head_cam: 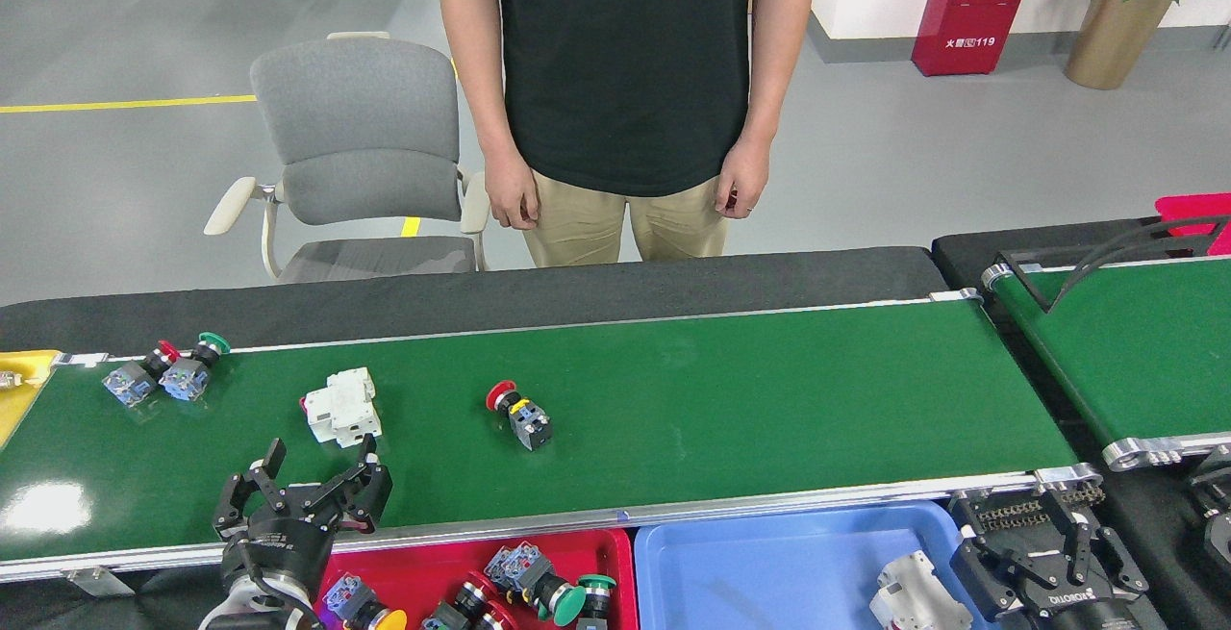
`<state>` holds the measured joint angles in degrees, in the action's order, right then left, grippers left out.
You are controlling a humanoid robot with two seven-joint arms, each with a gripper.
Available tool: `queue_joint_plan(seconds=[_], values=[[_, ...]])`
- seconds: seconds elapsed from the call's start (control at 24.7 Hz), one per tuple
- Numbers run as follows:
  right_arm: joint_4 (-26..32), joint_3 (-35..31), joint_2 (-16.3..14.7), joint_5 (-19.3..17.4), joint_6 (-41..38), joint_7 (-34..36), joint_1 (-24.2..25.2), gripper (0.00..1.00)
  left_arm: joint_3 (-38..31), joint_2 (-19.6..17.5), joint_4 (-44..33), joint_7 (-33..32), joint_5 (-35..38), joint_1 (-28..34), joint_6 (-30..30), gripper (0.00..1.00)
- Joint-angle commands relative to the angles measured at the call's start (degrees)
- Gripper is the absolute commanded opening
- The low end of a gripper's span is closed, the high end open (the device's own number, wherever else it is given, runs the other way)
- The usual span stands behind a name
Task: Pick switch part from conveyor to tray
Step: 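Reach the left gripper to the white terminal block and grasp it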
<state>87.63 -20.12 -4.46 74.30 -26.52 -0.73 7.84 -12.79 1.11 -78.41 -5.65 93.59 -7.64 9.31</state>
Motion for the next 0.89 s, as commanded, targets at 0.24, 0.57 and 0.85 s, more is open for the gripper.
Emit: queue_joint_plan(seconds=[0.24,0.57,0.85], values=[[0.5,1.0,-0.7,0.0,-0.1,0.4,0.0,0.99,-0.2,-3.8,9.3,0.3,0.1,-7.3,-6.3,1.00],[0.6,1.0,-0.8,0.0,-0.3,0.4,-0.4,0.99,-0.1,-5.7,17.5,0.9,0.1,-12.8,-13.5,0.92],[0.9,1.0,-0.6,-0.1,-0.3,0.4,-0.4,0.99,0.3,-5.8,15.3,1.1,-4.2,-10.6,-9.8,0.16]])
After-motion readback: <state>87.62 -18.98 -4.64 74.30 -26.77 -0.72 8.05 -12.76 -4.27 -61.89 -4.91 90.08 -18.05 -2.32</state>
